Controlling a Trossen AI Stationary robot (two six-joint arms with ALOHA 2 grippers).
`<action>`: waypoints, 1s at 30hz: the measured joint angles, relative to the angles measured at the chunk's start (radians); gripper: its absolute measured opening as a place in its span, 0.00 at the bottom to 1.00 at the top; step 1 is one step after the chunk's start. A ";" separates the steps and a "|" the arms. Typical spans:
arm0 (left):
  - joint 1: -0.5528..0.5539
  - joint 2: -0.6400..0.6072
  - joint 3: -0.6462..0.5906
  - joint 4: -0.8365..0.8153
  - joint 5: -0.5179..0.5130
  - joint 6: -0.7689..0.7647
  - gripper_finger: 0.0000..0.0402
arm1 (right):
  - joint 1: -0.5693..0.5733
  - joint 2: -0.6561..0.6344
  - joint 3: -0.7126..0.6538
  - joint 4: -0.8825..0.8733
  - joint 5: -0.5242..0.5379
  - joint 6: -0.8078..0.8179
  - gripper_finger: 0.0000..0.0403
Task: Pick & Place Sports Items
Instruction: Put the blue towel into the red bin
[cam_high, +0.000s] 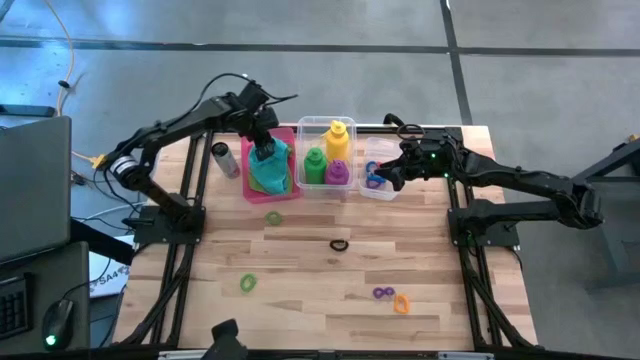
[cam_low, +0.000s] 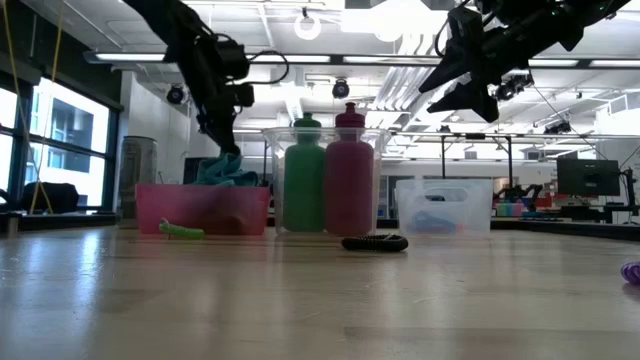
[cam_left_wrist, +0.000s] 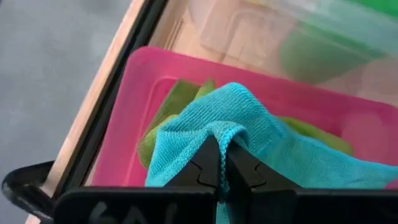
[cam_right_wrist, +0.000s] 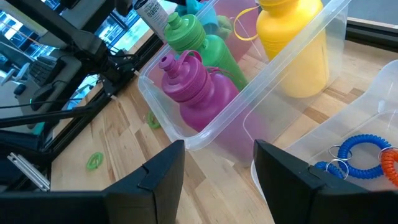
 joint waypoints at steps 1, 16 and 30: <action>0.003 0.010 0.000 -0.002 0.005 0.004 0.00 | 0.000 0.000 0.000 0.000 0.000 0.000 0.46; 0.003 0.154 0.000 -0.030 0.077 0.026 0.00 | 0.000 0.000 0.000 0.000 0.032 0.012 0.46; 0.003 0.112 0.000 -0.035 0.166 0.032 0.23 | 0.000 0.000 0.000 0.000 0.031 0.018 0.46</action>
